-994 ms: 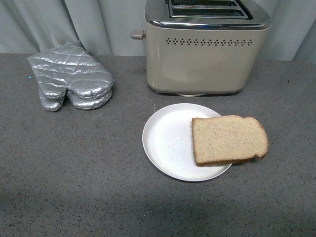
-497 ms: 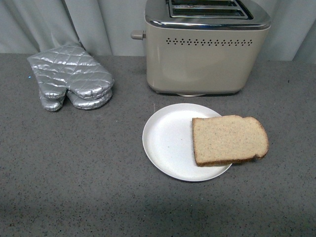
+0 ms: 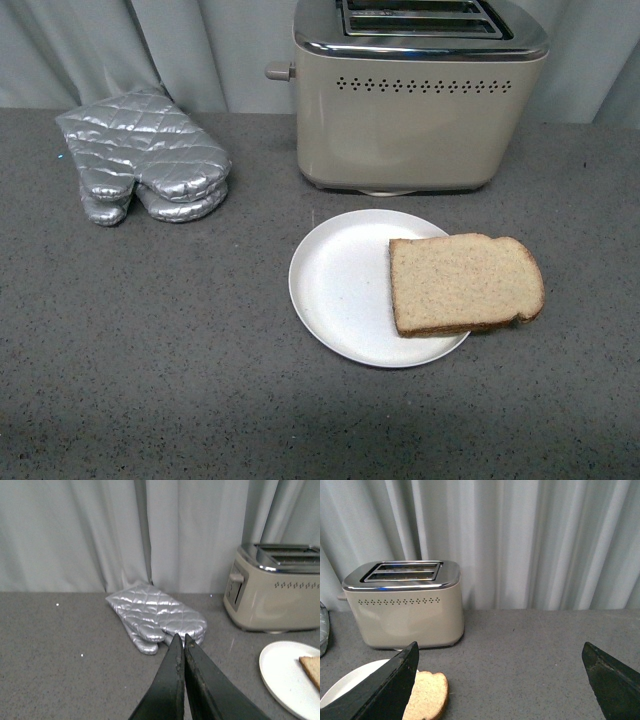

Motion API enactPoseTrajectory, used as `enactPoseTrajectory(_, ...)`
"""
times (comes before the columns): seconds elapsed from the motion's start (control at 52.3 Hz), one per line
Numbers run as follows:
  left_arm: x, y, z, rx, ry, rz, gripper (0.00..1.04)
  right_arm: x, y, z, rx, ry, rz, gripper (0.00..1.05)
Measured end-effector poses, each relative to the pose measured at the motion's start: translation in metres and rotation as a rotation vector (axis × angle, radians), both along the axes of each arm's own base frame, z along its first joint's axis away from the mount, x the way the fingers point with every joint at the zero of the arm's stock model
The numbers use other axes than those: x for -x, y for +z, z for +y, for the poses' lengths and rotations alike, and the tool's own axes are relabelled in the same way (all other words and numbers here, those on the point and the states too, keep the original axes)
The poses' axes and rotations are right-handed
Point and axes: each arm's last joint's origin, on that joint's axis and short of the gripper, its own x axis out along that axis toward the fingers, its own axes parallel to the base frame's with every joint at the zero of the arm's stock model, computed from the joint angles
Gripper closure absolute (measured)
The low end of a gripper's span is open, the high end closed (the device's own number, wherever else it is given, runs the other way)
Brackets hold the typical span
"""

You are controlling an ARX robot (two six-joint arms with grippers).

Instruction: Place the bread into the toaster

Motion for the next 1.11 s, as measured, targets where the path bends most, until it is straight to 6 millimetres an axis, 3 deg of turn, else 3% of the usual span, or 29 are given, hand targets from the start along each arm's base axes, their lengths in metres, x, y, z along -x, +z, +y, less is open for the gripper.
enactPoseTrajectory(0.191,0.003,0.002,0.000,0.000,0.000,-0.026,0.98,0.000,0.000,0.000,0.000,0.000,0.000,0.10)
enactPoseTrajectory(0.42,0.003,0.002,0.000,0.000,0.000,-0.026,0.62,0.000,0.000,0.000,0.000,0.000,0.000,0.10)
enactPoseTrajectory(0.554,0.003,0.002,0.000,0.000,0.000,-0.026,0.32,0.000,0.000,0.000,0.000,0.000,0.000,0.10)
enactPoseTrajectory(0.707,0.003,0.002,0.000,0.000,0.000,-0.026,0.05,0.000,0.000,0.000,0.035,-0.041,0.053,0.10)
enactPoseTrajectory(0.783,0.003,0.002,0.000,-0.002,0.000,-0.027,0.07,-0.007,-0.005,0.000,0.130,-0.098,0.210,0.10)
enactPoseTrajectory(0.994,0.003,0.002,0.000,-0.003,0.000,-0.027,0.07,-0.038,-0.009,-0.005,0.132,-0.071,0.305,0.10)
enactPoseTrajectory(1.108,0.003,0.002,0.000,-0.003,0.000,-0.027,0.07,-0.075,-0.013,-0.009,0.091,-0.009,0.403,0.10)
